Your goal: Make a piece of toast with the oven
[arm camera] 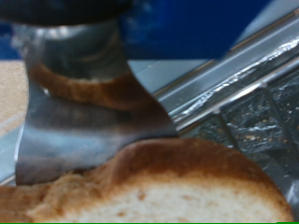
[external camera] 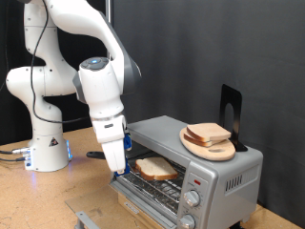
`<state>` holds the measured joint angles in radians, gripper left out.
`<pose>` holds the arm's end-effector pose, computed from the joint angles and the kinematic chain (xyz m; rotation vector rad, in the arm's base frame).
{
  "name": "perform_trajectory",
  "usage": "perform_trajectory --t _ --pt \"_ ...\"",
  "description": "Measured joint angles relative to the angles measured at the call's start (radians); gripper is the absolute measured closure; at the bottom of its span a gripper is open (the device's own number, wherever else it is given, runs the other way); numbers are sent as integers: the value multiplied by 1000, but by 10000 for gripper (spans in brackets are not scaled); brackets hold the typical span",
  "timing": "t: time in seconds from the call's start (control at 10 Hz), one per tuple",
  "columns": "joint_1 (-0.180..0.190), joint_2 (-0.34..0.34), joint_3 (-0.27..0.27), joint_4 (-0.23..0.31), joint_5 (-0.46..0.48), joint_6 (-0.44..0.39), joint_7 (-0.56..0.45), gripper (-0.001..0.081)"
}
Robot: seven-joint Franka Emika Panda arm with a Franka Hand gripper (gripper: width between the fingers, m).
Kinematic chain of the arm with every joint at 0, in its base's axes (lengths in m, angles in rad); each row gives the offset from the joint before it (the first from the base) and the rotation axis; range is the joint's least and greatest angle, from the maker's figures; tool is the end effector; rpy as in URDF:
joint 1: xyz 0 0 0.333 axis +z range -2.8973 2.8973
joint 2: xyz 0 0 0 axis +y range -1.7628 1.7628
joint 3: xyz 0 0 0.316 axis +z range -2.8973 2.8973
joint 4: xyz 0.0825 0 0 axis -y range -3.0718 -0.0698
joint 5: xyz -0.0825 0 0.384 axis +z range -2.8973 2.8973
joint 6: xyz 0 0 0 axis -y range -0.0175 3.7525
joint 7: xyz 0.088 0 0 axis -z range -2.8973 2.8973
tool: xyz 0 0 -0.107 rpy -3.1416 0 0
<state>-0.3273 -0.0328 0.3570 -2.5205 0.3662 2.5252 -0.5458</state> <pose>0.4624 0.0096 0.2920 -2.9213 -0.4109 -0.1298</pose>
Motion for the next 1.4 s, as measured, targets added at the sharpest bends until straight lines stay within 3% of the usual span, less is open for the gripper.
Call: perform_trajectory --t 0.5,0.9,1.4 --pt "-19 -15 -8 -58 -75 -3 -8 423" --pt "-48 -53 -43 -77 -70 -56 -62 423" --pt "-40 -71 -27 -80 -21 -30 -69 423"
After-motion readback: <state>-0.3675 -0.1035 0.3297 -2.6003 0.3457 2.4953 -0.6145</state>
